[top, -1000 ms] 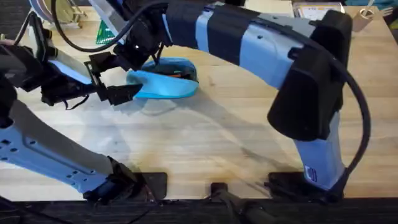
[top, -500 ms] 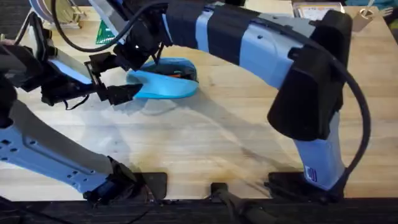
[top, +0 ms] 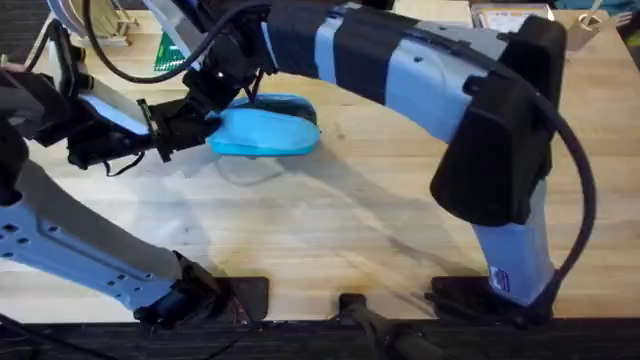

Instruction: Unzip the bag, pick up the pens from the table one at a time and place them inside, then zip the bag closed.

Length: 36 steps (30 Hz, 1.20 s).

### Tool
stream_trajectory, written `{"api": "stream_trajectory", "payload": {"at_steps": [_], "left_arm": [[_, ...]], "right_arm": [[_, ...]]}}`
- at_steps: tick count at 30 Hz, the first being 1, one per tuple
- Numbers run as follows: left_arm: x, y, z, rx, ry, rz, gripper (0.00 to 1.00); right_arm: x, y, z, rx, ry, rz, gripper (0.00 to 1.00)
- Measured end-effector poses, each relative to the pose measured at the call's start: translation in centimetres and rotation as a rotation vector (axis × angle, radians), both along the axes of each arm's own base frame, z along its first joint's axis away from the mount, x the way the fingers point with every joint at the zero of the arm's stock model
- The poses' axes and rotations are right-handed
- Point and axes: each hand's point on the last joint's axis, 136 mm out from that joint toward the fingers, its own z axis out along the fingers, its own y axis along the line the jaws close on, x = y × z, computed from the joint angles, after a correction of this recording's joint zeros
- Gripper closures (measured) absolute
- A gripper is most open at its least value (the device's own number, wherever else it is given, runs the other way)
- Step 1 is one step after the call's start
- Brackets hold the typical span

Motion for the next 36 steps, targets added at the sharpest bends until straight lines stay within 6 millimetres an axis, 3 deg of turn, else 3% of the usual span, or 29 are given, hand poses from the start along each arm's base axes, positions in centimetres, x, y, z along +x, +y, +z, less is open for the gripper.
{"api": "stream_trajectory", "payload": {"at_steps": [20, 36], "left_arm": [[0.0, 0.0, 0.0, 0.0, 0.0, 0.0, 0.958], [0.0, -0.2, 0.0, -0.002, -0.002, -0.005, 0.958]], "right_arm": [[-0.1, -0.3, -0.3, -0.033, -0.034, 0.052, 0.971], [0.9, -2.6, -0.5, -0.066, -0.008, 0.064, 0.973]]}}
